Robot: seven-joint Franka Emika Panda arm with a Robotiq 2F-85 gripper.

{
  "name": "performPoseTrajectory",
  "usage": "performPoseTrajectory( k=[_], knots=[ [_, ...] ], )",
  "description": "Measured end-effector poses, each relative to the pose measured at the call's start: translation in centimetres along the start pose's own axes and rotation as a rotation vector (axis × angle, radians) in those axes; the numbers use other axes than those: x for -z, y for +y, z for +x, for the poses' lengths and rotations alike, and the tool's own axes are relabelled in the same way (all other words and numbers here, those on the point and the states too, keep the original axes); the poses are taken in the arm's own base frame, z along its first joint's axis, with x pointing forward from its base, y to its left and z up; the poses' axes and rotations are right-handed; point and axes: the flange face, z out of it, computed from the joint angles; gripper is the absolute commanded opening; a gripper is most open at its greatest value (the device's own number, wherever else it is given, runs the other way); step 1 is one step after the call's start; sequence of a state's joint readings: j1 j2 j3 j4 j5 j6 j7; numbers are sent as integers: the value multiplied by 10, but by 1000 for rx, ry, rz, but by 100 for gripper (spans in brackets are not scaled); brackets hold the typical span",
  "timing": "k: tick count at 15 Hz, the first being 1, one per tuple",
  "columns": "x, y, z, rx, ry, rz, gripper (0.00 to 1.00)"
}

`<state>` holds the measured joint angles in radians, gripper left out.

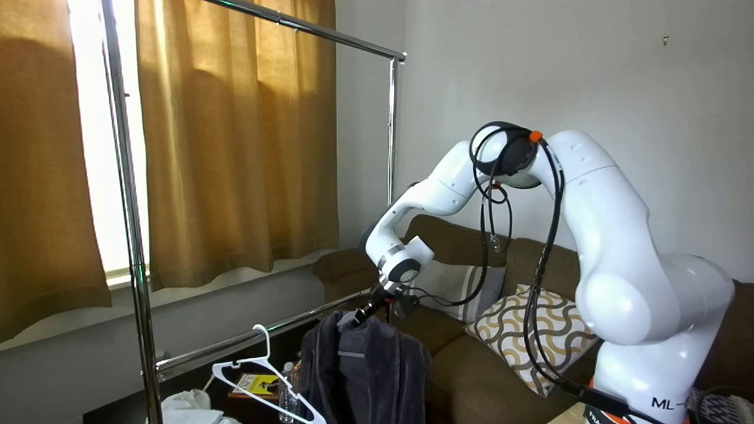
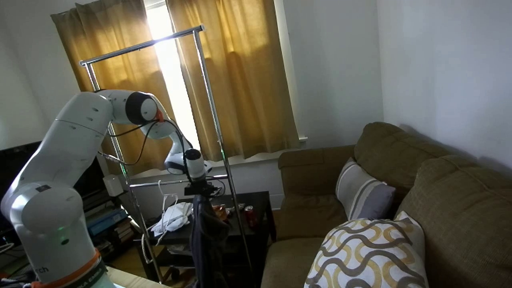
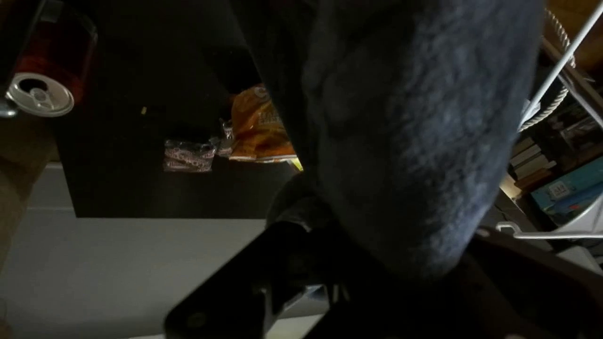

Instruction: Move the hanger with the rob to the top rod

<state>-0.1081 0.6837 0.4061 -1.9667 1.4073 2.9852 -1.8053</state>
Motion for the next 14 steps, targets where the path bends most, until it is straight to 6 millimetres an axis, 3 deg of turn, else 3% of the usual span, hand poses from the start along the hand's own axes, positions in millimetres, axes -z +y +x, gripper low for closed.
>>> performPoseTrajectory(
  k=[5, 14],
  knots=[
    [34, -4, 5, 28, 50, -20, 3],
    [84, -33, -22, 14, -38, -71, 3]
  ],
)
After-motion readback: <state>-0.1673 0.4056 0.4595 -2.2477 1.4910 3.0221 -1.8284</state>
